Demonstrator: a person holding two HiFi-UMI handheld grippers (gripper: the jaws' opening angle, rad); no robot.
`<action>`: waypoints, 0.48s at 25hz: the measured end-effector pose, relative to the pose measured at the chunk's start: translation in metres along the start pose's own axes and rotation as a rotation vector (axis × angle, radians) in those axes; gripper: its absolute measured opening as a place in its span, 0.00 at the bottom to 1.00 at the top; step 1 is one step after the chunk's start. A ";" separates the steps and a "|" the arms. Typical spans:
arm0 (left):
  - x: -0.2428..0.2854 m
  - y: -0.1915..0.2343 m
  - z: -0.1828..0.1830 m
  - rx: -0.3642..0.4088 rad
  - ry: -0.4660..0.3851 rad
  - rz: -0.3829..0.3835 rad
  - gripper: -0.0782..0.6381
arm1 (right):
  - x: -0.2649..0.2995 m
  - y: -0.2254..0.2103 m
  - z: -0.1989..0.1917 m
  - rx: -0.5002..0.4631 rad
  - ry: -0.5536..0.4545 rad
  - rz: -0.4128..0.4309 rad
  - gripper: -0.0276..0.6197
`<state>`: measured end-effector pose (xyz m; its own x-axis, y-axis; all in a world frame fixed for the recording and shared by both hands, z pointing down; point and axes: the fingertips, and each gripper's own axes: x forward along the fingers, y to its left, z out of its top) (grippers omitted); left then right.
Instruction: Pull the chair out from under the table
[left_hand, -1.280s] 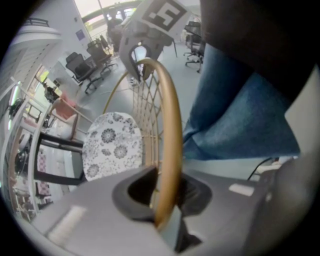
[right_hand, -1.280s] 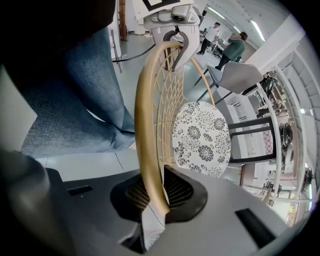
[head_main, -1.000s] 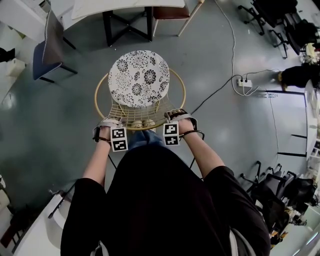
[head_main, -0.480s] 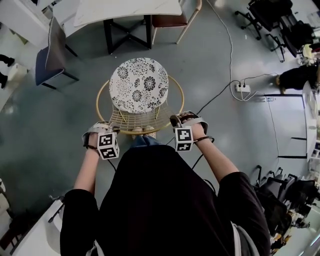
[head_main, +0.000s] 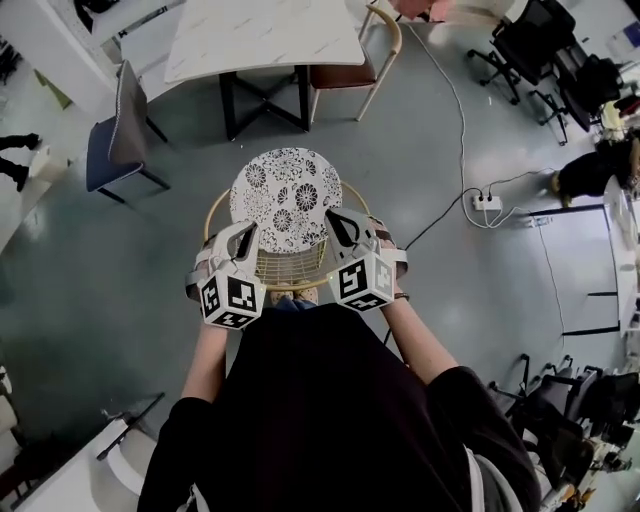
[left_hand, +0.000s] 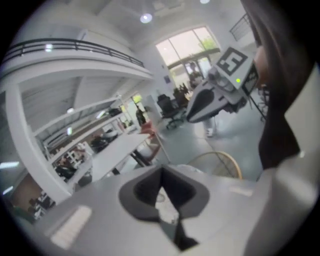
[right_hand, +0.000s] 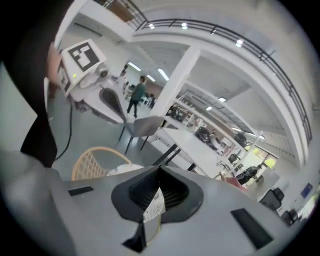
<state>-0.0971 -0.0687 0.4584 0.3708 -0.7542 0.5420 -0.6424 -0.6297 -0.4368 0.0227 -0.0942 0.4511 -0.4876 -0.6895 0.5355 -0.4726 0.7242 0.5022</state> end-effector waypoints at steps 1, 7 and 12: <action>-0.006 0.010 0.014 -0.025 -0.039 0.045 0.12 | -0.008 -0.012 0.017 0.055 -0.046 -0.042 0.07; -0.054 0.051 0.093 -0.173 -0.289 0.207 0.12 | -0.060 -0.060 0.083 0.358 -0.306 -0.178 0.07; -0.089 0.076 0.136 -0.216 -0.447 0.296 0.12 | -0.095 -0.089 0.115 0.487 -0.460 -0.276 0.07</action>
<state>-0.0872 -0.0751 0.2793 0.3718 -0.9273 0.0424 -0.8668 -0.3632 -0.3416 0.0266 -0.0938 0.2778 -0.5121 -0.8580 0.0388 -0.8443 0.5112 0.1607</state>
